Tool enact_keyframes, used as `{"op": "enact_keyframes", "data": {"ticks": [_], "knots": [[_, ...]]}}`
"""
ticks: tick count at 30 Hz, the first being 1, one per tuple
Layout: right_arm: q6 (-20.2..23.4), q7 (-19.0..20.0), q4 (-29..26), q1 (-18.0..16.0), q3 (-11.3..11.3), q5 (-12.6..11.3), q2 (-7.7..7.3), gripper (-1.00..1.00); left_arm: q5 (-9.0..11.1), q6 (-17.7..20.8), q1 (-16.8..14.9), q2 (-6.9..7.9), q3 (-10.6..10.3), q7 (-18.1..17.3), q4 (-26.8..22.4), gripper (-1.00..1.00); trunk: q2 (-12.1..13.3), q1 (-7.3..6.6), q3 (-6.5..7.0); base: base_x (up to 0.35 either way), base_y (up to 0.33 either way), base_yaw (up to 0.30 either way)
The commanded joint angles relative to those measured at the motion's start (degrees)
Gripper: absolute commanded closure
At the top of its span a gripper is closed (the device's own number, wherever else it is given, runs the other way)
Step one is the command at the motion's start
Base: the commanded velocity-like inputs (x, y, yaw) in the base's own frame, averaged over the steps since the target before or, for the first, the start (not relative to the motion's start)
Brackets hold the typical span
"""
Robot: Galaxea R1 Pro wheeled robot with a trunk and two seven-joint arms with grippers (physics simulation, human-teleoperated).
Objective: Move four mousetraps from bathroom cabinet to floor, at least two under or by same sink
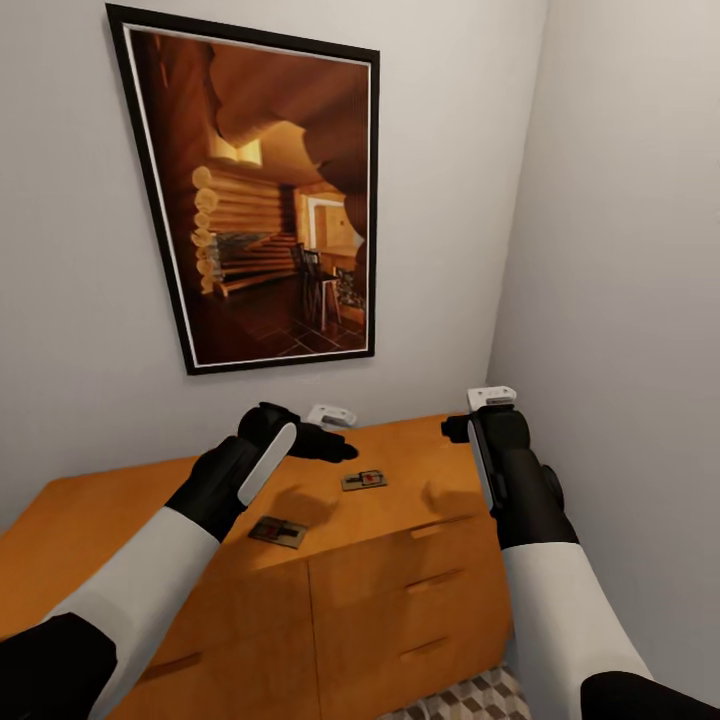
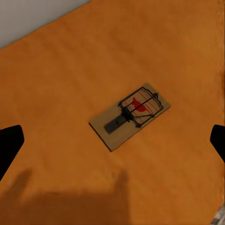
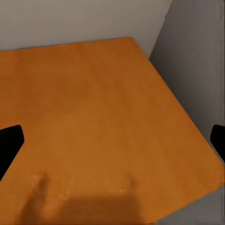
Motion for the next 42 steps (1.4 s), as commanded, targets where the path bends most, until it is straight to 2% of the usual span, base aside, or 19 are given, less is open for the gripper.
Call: {"op": "enact_keyframes", "data": {"ticks": [1, 4, 5, 9, 12, 24, 42], "knots": [[0.17, -0.27, -0.02, -0.05, -0.06, -0.19, 0.05, -1.00, 0.04, 0.21, -0.04, 0.03, -0.05, 0.03, -0.09, -1.00, -0.04, 0.00, -0.07, 0.000, 0.000, -0.195], [0.17, -0.29, -0.02, -0.05, -0.06, -0.19, 0.02, -1.00, 0.04, 0.21, -0.05, 0.05, -0.41, 0.02, -0.15, -1.00, -0.04, 0.00, -0.07, 0.000, 0.000, -0.140], [0.17, -0.30, -0.02, -0.05, -0.06, -0.18, -0.01, -1.00, -0.01, 0.21, -0.07, 0.11, -2.75, -0.04, -0.20, -1.00, -0.04, 0.00, -0.07, 0.000, 0.000, -0.036], [0.17, -0.36, -0.02, -0.05, -0.05, -0.18, -0.05, -1.00, -0.07, 0.21, -0.08, 0.16, -5.33, -0.12, -0.20, -1.00, -0.04, 0.00, -0.07, 0.000, 0.000, -0.021], [0.17, -0.39, -0.02, -0.05, -0.01, -0.14, -0.03, -1.00, -0.16, 0.21, -0.10, 0.21, -6.11, -0.20, -0.06, -1.00, -0.04, 0.00, -0.07, 0.000, 0.000, -0.008], [0.17, -0.48, -0.02, -0.05, 0.02, -0.05, -0.02, -1.00, 0.35, 0.19, -0.10, 0.12, -6.78, -0.36, 0.48, -1.00, -0.04, 0.00, -0.07, 0.041, 0.000, -0.002], [0.17, -0.46, 0.03, -0.05, -0.06, -0.19, -0.38, -1.00, 0.54, 0.16, -0.11, 0.07, -6.76, -0.43, 0.74, -1.00, -0.04, 0.00, -0.07, 0.272, 0.000, 0.000]]}}
